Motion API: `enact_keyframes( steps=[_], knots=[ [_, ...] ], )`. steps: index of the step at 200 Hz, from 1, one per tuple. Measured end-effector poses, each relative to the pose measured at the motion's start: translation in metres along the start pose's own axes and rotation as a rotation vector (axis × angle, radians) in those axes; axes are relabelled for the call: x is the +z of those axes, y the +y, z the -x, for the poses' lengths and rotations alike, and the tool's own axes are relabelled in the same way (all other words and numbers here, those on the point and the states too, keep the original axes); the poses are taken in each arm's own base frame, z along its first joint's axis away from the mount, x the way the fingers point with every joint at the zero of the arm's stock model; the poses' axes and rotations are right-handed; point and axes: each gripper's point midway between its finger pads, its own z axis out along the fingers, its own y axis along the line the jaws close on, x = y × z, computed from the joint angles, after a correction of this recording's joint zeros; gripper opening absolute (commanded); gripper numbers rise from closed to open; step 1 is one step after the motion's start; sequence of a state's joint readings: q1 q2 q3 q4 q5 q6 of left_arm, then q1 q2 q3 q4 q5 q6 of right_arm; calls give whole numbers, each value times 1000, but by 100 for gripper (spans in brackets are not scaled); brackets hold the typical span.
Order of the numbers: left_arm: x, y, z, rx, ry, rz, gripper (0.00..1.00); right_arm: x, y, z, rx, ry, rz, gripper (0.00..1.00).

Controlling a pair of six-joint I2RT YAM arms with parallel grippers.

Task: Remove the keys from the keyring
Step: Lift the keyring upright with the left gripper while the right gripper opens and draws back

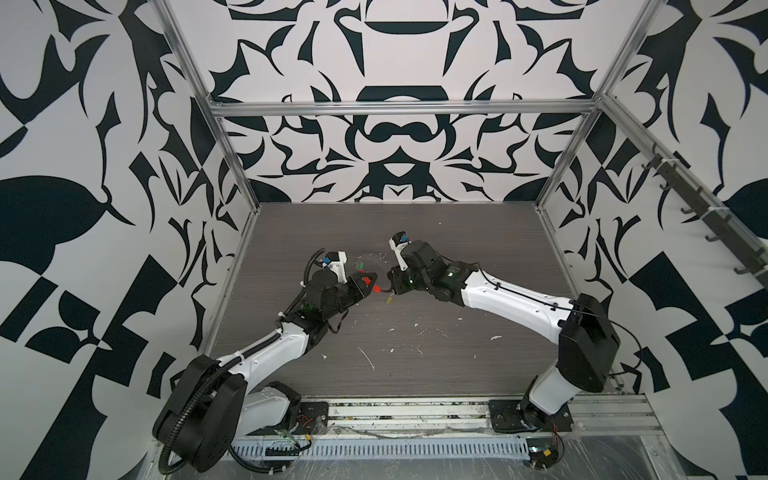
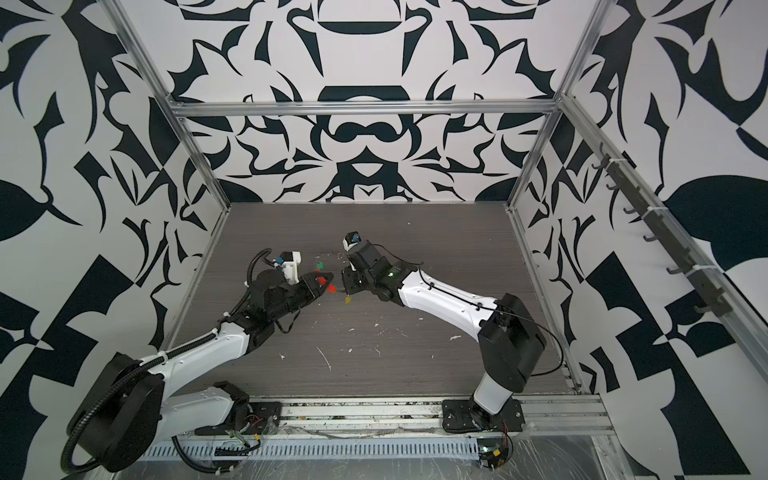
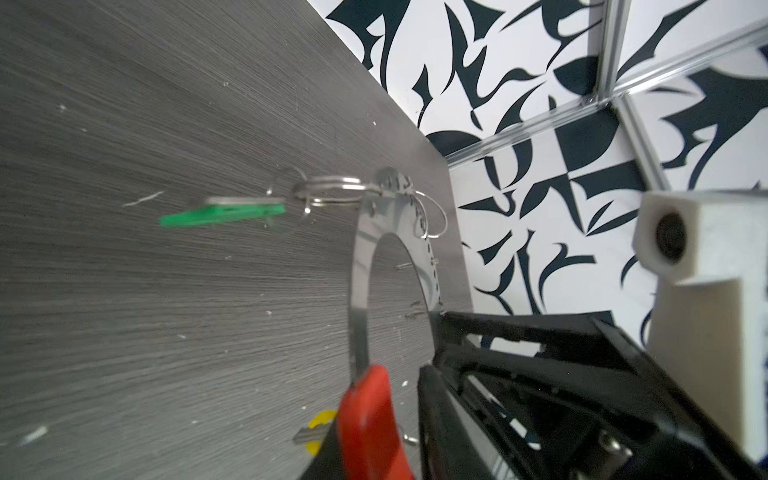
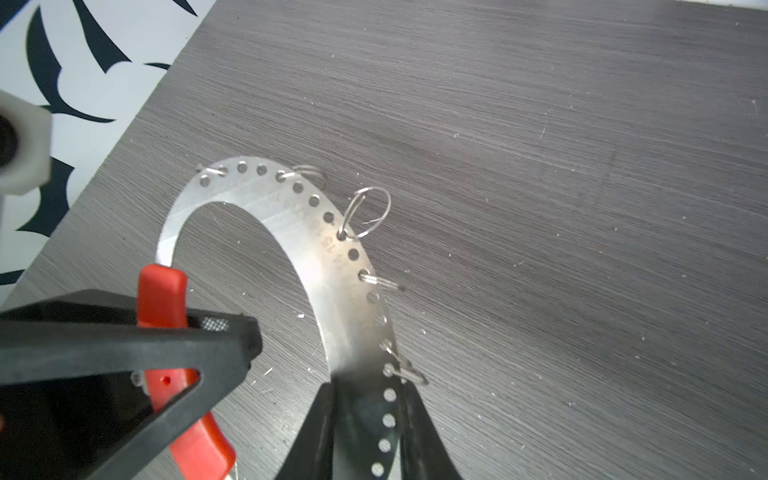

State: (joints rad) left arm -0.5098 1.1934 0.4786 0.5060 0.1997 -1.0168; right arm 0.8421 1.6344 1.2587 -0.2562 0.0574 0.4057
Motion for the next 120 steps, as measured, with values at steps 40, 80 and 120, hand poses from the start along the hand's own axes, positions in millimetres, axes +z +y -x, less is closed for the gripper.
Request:
enact_keyframes(
  steps=[40, 80, 120],
  knots=[
    [-8, -29, 13, -10, -32, -75, 0, -15, 4, 11, 23, -39, 18, 40],
    [-15, -35, 19, -32, -50, -64, 0, -49, 11, 36, 19, -156, 60, 50],
    [-26, -48, 30, -42, -88, -60, 0, -87, 9, 38, -26, -269, 99, 56]
  ],
)
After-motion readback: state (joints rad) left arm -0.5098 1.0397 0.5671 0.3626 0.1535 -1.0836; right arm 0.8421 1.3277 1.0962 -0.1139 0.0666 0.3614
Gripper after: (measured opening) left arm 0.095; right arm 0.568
